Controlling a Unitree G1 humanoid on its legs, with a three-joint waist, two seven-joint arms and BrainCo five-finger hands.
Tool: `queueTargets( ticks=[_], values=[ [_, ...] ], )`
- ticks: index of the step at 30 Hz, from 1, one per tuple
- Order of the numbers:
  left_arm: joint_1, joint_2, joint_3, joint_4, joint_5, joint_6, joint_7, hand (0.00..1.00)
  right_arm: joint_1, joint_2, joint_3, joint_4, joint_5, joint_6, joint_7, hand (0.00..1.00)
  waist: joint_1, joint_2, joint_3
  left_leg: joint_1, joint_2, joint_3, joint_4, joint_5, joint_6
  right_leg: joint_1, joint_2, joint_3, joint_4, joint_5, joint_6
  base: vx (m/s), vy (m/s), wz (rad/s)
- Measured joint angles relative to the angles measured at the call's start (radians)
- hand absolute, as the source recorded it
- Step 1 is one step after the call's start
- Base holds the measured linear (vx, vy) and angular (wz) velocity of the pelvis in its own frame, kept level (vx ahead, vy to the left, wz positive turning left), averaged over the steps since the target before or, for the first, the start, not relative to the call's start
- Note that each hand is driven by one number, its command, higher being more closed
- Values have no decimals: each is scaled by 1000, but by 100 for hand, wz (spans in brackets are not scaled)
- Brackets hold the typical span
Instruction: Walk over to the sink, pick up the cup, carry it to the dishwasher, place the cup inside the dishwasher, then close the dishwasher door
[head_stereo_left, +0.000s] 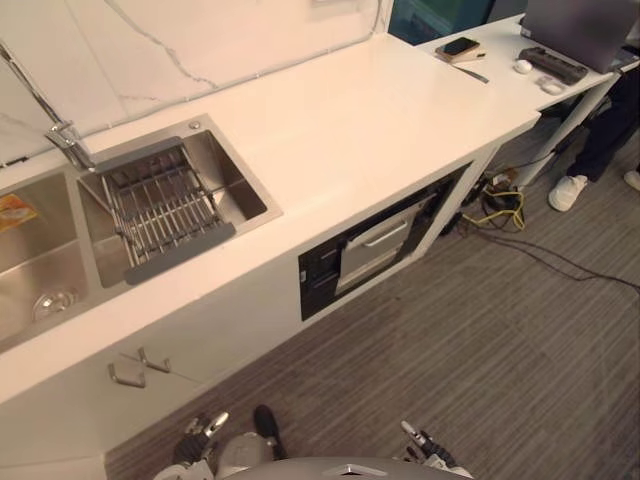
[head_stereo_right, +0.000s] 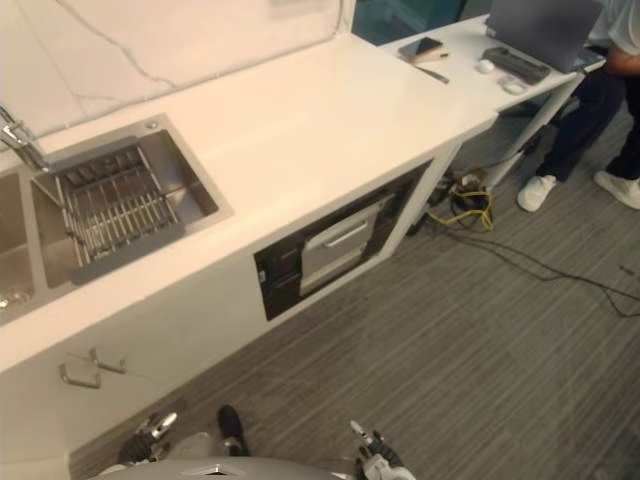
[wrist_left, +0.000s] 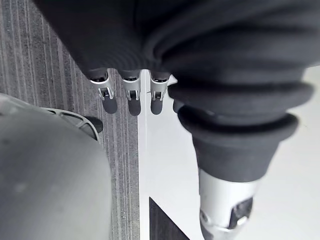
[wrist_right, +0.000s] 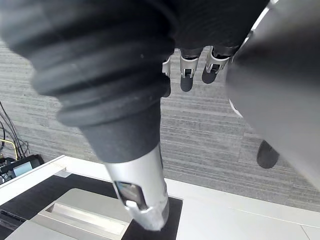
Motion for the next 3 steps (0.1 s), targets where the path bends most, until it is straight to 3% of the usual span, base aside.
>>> queueTargets(
  ticks=[1, 2, 3],
  values=[
    [-5, 7, -5, -1, 23, 12, -10, 0, 10, 0, -1, -2, 1, -3, -1, 0, -13, 4, -5, 0, -12, -38, 0, -6, 8, -8, 24, 108, -10, -5, -33, -23, 60, 98],
    [-18, 16, -18, 0, 33, 20, -23, 0, 31, -1, 0, -1, 4, -1, -2, 0, -32, -13, -12, -12, -29, -93, 0, -10, 15, -15, 44, 213, -9, 5, -77, 3, 61, 109],
    [-25, 20, -33, 0, 32, 22, -25, 0, 37, -1, 1, 0, 5, -2, -3, 0, -37, -10, -15, -15, -33, -117, 0, -11, 16, -17, 47, 260, 5, 14, -95, 17, 29, 75]
  ],
)
